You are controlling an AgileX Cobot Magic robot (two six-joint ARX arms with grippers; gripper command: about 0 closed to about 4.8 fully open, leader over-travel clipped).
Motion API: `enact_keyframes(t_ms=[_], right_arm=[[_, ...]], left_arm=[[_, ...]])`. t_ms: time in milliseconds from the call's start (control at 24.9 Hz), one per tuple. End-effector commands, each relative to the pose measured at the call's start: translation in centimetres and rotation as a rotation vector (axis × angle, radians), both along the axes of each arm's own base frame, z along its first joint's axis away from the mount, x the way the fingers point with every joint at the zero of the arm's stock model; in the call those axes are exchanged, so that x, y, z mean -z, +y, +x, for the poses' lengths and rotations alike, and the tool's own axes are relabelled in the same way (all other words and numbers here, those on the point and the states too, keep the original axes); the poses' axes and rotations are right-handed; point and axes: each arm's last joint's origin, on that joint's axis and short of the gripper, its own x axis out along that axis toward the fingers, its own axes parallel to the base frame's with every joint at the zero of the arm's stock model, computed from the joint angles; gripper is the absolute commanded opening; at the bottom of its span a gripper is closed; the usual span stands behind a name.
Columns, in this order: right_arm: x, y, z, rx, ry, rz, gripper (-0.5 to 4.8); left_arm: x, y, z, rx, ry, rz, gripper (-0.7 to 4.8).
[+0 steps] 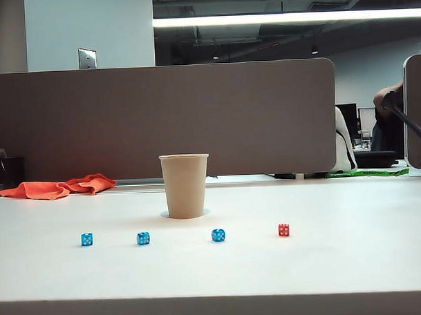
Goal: Pick up the dice with a different color and drop it into the paper cup.
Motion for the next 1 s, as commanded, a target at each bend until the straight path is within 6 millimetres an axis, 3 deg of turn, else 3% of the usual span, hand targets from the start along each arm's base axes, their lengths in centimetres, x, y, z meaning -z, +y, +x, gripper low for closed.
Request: enact_keyframes(t_ms=[40,281,481,642,1003], right_arm=[[0.0,1.5,0.9,-0.027,0.029,-0.044,-0.01],[1.6,5.6,1.6,-0.106,0.061,-0.227,-0.01],[2.6,7.9,2.7,-0.156,0.049,-0.263,-0.01],[2.4,8.4,3.6,-0.149,-0.012,-0.231,0.00],[2.1,8.6,3.8,-0.148,-0.048,-0.210,-0.01]], left_arm=[[-0.2,-0.5,-0.1,0.060,-0.014,0.013,-0.06],[-0.2,-1.3,-0.2,0.096,-0.017,0.028,-0.06],[-0.2,-1.5,-0.2,0.101,-0.017,0.033,-0.06],[-0.1,-1.5,-0.2,0.101,-0.015,0.034,-0.06],[0.6,-1.6,0.4,0.103,0.036,0.042,-0.06]])
